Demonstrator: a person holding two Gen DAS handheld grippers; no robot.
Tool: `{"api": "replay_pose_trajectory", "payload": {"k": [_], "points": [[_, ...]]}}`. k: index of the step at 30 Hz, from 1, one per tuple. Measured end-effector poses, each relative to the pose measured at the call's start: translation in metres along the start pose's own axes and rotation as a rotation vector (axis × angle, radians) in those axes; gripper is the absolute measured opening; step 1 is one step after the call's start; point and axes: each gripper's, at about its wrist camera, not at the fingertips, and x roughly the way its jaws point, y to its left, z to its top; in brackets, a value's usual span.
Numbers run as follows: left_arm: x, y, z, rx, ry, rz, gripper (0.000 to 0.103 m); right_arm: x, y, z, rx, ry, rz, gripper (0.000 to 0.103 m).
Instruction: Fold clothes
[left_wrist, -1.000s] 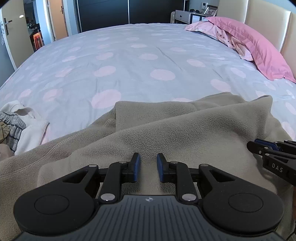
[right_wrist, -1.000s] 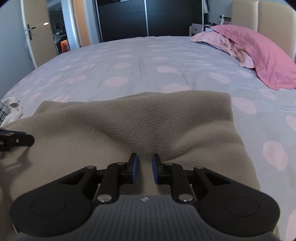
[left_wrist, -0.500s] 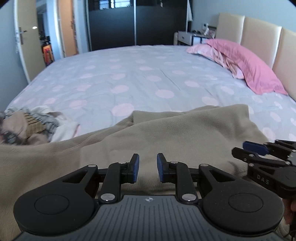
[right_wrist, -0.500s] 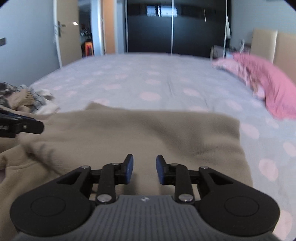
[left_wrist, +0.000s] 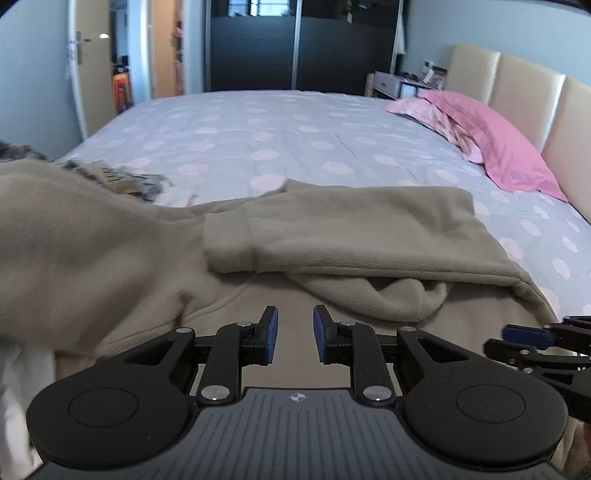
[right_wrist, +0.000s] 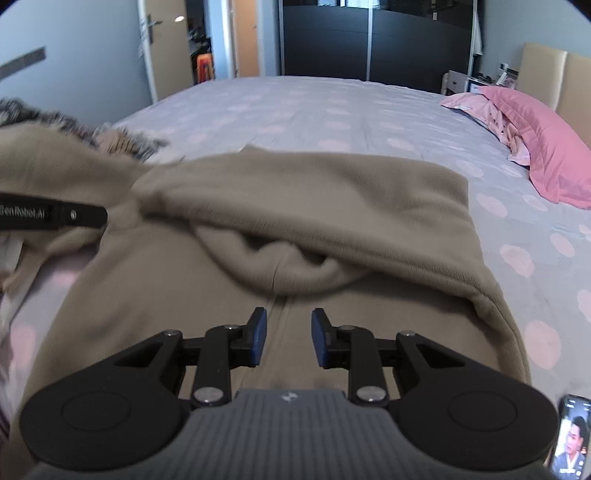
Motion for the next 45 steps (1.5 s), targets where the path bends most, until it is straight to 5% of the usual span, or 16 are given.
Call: {"api": "replay_pose_trajectory", "payload": {"k": [7,15,25,40,42,43,45], "points": [[-0.038,0.039,-0.002,-0.094,-0.070,0.130,0.022,-0.006,0.005,-0.004,0.003,0.020,-0.027,0.030],[-0.091,0.129,0.024,-0.263,-0.145,0.313,0.027,-0.006,0.019,0.000,-0.018,0.025,0.008,0.030],[-0.159,0.216,0.051,-0.336,-0.216,0.566,0.050,-0.005,0.024,0.001,-0.025,0.024,0.020,0.032],[-0.125,0.291,0.008,-0.658,-0.163,0.424,0.065,0.002,0.038,0.000,-0.062,0.052,0.021,0.036],[-0.125,0.292,0.004,-0.664,-0.181,0.407,0.062,0.002,0.039,0.001,-0.063,0.053,0.017,0.036],[-0.126,0.291,0.003,-0.660,-0.195,0.399,0.048,0.002,0.039,0.001,-0.063,0.053,0.015,0.036],[-0.133,0.285,0.003,-0.637,-0.234,0.389,0.039,0.003,0.039,0.001,-0.064,0.056,0.011,0.036]]}}
